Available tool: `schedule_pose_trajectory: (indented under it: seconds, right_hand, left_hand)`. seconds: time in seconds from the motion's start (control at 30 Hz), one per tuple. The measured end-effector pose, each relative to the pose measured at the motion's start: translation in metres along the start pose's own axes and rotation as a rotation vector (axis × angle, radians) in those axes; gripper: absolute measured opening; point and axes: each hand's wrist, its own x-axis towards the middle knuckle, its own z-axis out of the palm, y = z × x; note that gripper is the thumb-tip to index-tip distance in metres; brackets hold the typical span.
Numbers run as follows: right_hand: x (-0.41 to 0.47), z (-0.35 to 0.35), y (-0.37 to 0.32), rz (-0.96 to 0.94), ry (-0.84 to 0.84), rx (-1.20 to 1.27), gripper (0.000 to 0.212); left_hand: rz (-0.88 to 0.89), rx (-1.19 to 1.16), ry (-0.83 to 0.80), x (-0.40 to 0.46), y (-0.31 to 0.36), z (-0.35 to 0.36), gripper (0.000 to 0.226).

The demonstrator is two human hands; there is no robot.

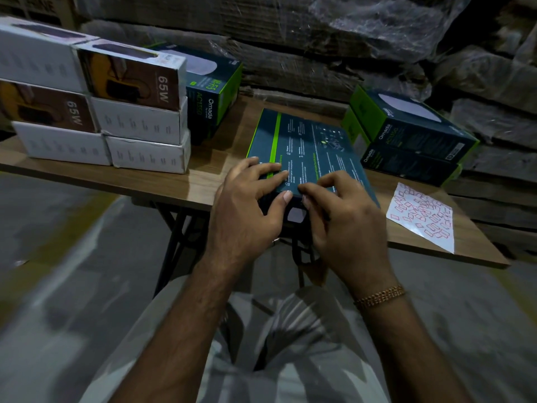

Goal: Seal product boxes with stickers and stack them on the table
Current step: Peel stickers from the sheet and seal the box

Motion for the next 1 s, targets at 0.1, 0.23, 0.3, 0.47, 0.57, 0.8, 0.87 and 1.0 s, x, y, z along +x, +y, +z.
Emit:
schedule_pose_trajectory:
  seconds: [0.1,0.23,0.3,0.47,0.57,0.8,0.87,1.0]
  right_hand:
    - [-0.002,-0.001,-0.004,0.04,-0.061,-0.019,0.041]
    - [0.002,-0.009,0.002,0.167,-0.053,0.256,0.045]
    - [0.007,-0.01,0.004,0.212,0.0,0.352,0.035]
    - [0.008,-0.002,0.005,0.146,0.012,0.243,0.018]
    - [0.009,-0.003,0.006,0.112,-0.038,0.226,0.019]
    - [-0.002,-0.008,0.006,0.18,-0.062,0.353,0.045]
    - [-0.003,-0.012,0.006,0.234,-0.054,0.428,0.044]
    - [-0.001,-0.009,0.005,0.284,0.0,0.467,0.028]
  left_hand:
    - [0.0,0.002,-0.002,0.0,0.001,-0.001,0.042]
    - [0.006,-0.003,-0.007,0.001,0.001,-0.003,0.042]
    - [0.004,-0.002,-0.005,0.001,0.001,-0.003,0.042]
    - [-0.009,0.002,0.034,0.0,0.005,0.001,0.04]
    - [-0.009,0.016,0.053,0.0,0.005,0.004,0.042]
    - [-0.004,0.104,0.095,-0.003,0.01,0.009,0.066]
    - [-0.006,0.1,0.106,-0.003,0.01,0.01,0.067]
    - [-0.002,0.029,0.073,-0.002,0.007,0.008,0.061]
